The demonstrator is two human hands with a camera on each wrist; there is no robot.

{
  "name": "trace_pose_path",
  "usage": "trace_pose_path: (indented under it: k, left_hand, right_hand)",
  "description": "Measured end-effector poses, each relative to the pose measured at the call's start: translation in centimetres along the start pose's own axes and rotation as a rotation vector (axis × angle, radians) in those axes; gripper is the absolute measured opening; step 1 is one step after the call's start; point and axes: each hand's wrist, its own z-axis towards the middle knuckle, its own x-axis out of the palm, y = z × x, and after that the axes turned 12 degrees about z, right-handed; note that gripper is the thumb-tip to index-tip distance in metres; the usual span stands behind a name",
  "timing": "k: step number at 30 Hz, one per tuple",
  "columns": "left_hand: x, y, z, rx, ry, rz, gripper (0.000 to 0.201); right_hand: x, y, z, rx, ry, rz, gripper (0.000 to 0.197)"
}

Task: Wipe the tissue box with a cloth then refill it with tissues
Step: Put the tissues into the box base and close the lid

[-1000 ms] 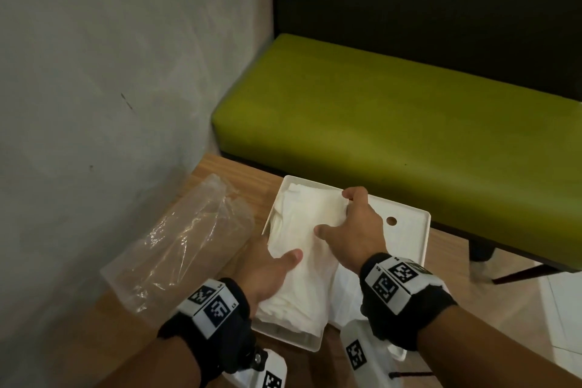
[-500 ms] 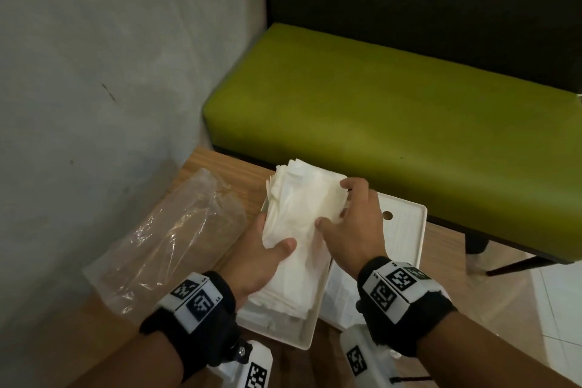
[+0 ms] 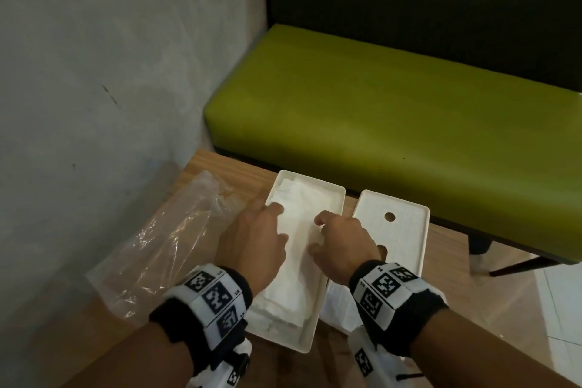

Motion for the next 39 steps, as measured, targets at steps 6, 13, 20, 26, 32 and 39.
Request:
trace_pose_path:
  k: [6, 13, 20, 26, 32, 39]
  left_hand:
    - [2.4, 1.1, 0.1, 0.154, 0.269, 0.182, 0.055]
    - [3.2, 1.2, -0.5, 0.173, 0.345, 0.286, 0.071]
    - [1.4, 0.9, 0.0, 0.067, 0.284, 0.115, 0.059]
    - [0.3, 1.2, -0.3, -0.108, 0.041, 0.12, 0.034]
    - [2.2, 3.4, -0.8, -0.267, 0.113, -0.117, 0.024]
    - [2.8, 4.0, -0.7, -0.308, 0.122, -0.234, 0.023]
  right_hand:
    - [-0.3, 0.2, 0.3, -0.066, 0.025, -0.138, 0.039]
    - [0.3, -0.6, 0.5, -0.079, 0.086, -0.089, 0.039]
    - [-1.4, -3.1, -0.3, 0.076, -0.273, 0.149, 0.017]
    - [-0.3, -5.7, -1.1, 0.362, -0.047, -0.069, 0.072]
    - [0.4, -6.2, -0.9, 0.316, -0.111, 0.025, 0.092]
    - [-0.7, -5.5, -1.4, 0.361, -0.178, 0.394, 0.084]
